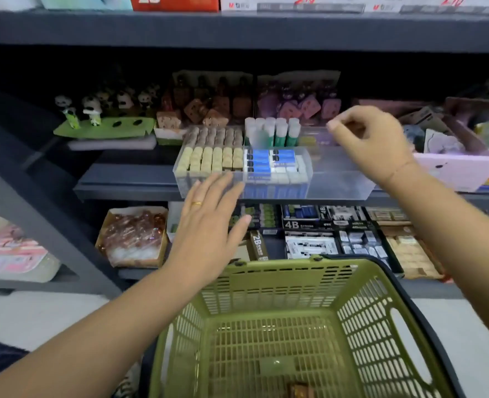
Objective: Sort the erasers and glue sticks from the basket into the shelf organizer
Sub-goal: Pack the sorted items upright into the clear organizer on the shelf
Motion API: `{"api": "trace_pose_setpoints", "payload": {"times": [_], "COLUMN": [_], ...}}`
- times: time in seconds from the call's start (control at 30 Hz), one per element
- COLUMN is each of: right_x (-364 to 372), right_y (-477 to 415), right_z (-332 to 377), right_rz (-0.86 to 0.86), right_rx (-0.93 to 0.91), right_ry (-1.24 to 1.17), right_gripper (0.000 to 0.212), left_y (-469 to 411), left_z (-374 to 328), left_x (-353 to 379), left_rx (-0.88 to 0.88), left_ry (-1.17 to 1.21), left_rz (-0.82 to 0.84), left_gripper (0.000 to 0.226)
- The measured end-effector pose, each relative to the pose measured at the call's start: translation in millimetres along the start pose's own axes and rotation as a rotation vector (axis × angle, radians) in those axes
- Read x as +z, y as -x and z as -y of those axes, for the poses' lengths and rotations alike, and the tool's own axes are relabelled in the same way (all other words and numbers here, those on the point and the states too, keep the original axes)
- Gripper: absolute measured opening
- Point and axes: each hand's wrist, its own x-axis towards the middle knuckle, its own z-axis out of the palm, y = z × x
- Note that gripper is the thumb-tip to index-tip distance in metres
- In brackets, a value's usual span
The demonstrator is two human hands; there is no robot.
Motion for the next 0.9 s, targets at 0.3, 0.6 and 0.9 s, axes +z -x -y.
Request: {"api": "trace_pose_setpoints", "payload": {"times": [0.3,0.6,0.9], "right_x": [130.7,189.8,211.2], "right_y": [243.4,295.7,307.7], "right_z": [-9.7,-32.1,-22.0], "right_rz": [1.389,1.995,2.123], "right_rx": [0.180,0.252,0.223], "right_ry": [-0.182,0.299,0.432], "right_gripper": [0.040,0.082,0.106], "left_y": [118.8,143.2,143.5], "left_z": [48.4,62.8,63.4], "left_x": [63.4,71.4,75.7], "left_rx": [-0.515,-0.546,-0.546], "left_ry": [-0.128,0.089,0.086], "left_rz": [0.363,0.341,0.314], "left_gripper": [0.071,0.074,0.071]}}
